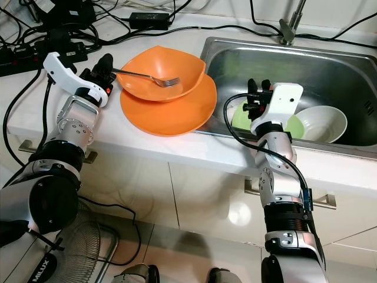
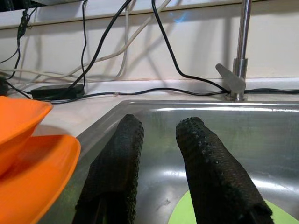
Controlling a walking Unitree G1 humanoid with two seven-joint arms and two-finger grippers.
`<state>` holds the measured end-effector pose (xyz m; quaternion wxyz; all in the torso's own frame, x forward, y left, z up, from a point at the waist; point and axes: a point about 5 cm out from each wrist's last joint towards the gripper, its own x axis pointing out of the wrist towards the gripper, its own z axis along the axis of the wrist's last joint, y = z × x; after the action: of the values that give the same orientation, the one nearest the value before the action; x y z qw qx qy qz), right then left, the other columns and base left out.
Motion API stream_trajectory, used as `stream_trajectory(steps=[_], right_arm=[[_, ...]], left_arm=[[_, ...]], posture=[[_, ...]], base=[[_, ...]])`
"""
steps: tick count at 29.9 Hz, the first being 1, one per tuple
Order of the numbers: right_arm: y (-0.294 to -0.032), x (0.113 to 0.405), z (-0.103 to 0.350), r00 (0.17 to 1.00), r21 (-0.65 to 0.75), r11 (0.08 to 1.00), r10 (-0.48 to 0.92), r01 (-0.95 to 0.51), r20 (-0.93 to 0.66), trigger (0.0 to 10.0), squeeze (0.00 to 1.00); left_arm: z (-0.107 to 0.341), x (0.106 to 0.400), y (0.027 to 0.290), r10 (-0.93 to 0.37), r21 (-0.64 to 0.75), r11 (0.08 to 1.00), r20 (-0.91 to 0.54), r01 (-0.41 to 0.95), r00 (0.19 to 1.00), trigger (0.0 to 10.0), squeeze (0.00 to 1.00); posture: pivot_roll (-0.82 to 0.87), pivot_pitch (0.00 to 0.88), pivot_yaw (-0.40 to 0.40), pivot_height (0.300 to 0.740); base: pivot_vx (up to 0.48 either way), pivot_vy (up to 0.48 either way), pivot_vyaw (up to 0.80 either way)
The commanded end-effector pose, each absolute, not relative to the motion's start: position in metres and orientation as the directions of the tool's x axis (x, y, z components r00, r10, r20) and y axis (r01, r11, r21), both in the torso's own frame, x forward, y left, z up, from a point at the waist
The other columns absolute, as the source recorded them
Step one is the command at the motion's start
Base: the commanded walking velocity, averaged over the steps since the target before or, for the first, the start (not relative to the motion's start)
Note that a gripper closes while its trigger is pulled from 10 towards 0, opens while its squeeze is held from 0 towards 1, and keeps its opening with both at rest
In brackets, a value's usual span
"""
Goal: Kitchen organization
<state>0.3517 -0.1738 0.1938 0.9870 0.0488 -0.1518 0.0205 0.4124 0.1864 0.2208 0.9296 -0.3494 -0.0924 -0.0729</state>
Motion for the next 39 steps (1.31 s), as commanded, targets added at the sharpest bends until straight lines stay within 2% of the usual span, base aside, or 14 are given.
stream_trajectory(steps=[1, 38, 39], right_arm=[[-0.175, 0.351, 0.196, 0.954, 0.085, 0.995, 0.021, -0.048, 0.300, 10.0, 0.00], [-0.174, 0.352, 0.195, 0.955, 0.087, 0.995, 0.024, -0.052, 0.295, 10.0, 0.00], [-0.172, 0.358, 0.199, 0.953, 0.095, 0.994, 0.021, -0.053, 0.303, 10.0, 0.00]], left_arm=[[0.221, 0.414, 0.183, -0.082, -0.641, 0.741, 0.210, 0.201, 0.974, 0.0, 0.00], [0.219, 0.414, 0.182, -0.092, -0.650, 0.733, 0.198, 0.201, 0.976, 0.0, 0.00], [0.252, 0.412, 0.174, -0.149, -0.619, 0.706, 0.346, 0.345, 0.926, 10.0, 0.00]], posture=[[0.03, 0.117, 0.030, 0.740], [0.03, 0.114, 0.031, 0.740], [0.06, 0.046, 0.030, 0.740]], base=[[0.000, 0.000, 0.00], [0.000, 0.000, 0.00], [0.000, 0.000, 0.00]])
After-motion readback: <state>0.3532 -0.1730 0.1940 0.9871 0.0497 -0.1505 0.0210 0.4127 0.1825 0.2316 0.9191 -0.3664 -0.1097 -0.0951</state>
